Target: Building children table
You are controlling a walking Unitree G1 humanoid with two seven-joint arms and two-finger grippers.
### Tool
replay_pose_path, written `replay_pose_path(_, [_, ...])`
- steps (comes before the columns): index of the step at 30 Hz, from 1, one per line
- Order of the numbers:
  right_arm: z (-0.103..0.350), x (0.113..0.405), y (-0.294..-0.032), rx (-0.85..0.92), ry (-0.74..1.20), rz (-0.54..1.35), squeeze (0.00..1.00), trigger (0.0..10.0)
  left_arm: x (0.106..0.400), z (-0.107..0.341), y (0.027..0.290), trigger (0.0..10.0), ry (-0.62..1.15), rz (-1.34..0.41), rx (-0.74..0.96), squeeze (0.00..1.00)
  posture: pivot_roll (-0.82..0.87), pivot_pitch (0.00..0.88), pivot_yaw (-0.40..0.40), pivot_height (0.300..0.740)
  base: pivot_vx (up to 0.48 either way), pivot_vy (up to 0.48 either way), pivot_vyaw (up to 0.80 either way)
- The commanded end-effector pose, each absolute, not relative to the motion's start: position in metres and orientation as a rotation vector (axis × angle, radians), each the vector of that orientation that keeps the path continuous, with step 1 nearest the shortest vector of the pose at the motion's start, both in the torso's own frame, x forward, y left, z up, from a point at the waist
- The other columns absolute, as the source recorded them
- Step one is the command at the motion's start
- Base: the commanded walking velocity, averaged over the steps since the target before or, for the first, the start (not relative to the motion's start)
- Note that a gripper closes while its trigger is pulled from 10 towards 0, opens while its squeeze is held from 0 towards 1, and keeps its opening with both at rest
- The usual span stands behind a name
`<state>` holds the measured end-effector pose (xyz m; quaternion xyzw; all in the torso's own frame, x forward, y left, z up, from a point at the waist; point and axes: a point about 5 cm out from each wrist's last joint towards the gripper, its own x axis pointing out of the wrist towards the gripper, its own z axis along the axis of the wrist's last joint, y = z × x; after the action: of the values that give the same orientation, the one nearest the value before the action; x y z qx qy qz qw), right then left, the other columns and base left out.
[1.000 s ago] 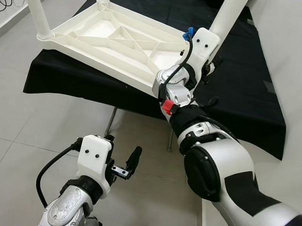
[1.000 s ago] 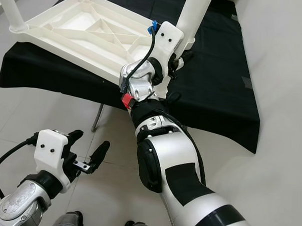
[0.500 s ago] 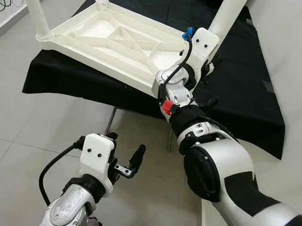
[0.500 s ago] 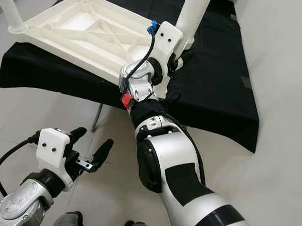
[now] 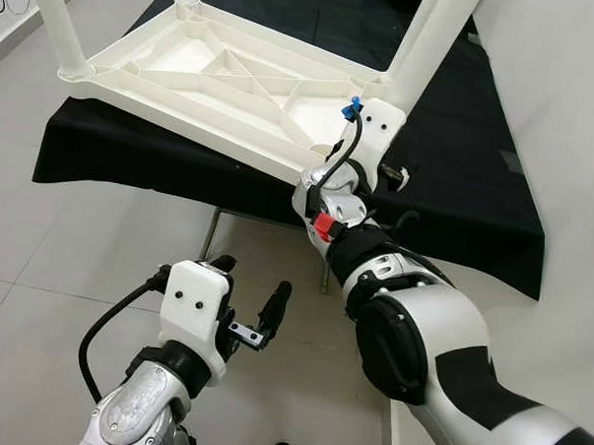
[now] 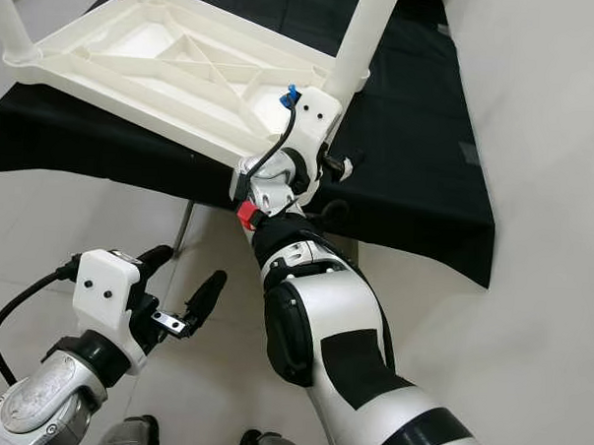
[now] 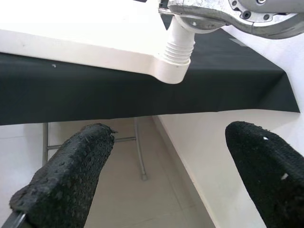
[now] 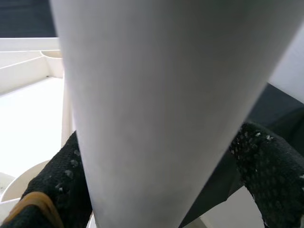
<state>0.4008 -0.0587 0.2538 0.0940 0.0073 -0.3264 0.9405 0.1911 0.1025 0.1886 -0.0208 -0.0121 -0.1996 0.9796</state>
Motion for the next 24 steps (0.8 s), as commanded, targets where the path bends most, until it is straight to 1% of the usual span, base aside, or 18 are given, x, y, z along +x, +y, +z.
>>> replay_pose_path(1, [0.252, 0.401, -0.056, 0.213, 0.031, -0.647, 0.0, 10.0, 0.19, 0.185, 0.101, 10.0, -0.012, -0.416, -0.036, 0.0, 0.2, 0.197, -0.175, 0.74, 0.0, 0.0, 0.0])
replay_pose_path(24, [0.245, 0.402, -0.042, 0.271, 0.046, -0.472, 0.0, 10.0, 0.191, 0.183, 0.102, 10.0, -0.011, -0.413, -0.03, 0.0, 0.19, 0.199, -0.171, 0.74, 0.0, 0.0, 0.0])
